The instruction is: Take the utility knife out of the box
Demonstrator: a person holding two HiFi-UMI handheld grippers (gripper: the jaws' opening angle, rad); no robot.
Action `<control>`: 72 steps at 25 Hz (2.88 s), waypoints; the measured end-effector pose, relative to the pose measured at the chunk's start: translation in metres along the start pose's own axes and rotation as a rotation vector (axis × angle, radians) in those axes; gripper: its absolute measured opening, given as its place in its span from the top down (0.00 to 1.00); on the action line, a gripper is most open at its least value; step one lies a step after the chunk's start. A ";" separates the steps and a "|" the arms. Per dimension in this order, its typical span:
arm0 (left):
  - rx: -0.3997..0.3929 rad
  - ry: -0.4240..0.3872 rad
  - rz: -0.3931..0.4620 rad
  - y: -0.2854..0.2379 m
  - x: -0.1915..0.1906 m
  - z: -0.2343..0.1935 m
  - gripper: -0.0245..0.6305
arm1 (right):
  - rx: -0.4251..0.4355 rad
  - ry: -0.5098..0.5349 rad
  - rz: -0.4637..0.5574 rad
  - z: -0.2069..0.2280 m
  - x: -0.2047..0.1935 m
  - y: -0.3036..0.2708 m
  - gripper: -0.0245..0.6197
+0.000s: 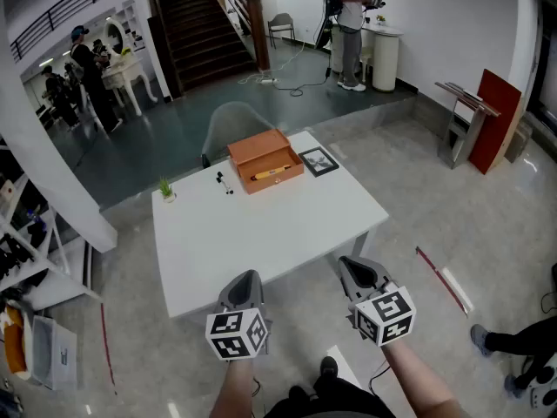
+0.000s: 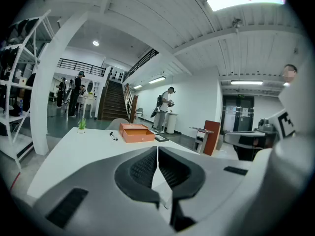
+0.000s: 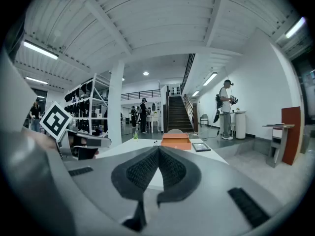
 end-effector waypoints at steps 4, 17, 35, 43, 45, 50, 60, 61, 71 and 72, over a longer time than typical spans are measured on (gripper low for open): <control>0.004 0.004 -0.012 -0.018 0.003 0.002 0.94 | 0.022 -0.013 -0.018 0.012 -0.002 -0.012 0.96; 0.030 0.011 -0.037 -0.053 0.003 0.014 0.94 | 0.075 -0.005 -0.028 0.051 0.001 -0.034 0.95; 0.094 0.018 -0.049 -0.083 0.011 0.019 0.94 | 0.178 0.021 -0.059 0.086 0.010 -0.066 0.74; 0.091 0.017 -0.059 -0.125 0.024 -0.012 0.94 | 0.178 0.022 -0.073 0.100 0.016 -0.116 0.72; 0.088 0.017 -0.064 -0.138 0.030 -0.024 0.94 | 0.177 0.025 -0.077 0.101 0.020 -0.132 0.72; 0.080 0.008 -0.070 -0.173 0.049 -0.052 0.94 | 0.178 0.038 -0.081 0.109 0.036 -0.177 0.72; 0.048 0.022 -0.086 -0.233 0.071 -0.102 0.94 | 0.165 0.079 -0.113 0.121 0.053 -0.254 0.71; 0.044 0.024 -0.086 -0.237 0.073 -0.106 0.94 | 0.160 0.079 -0.117 0.122 0.054 -0.259 0.71; 0.018 0.037 -0.077 -0.264 0.089 -0.140 0.94 | 0.125 0.117 -0.134 0.127 0.072 -0.302 0.71; 0.017 0.036 -0.078 -0.266 0.090 -0.143 0.94 | 0.124 0.122 -0.136 0.128 0.073 -0.305 0.71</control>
Point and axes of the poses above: the fingertips, and each gripper's own axes: y backward along the fingers, z to its right, x out of its top, the point moved 5 cm from there along y, backward along the fingers, and after that the axes turned 5 degrees about -z, right-handed, at the moved point
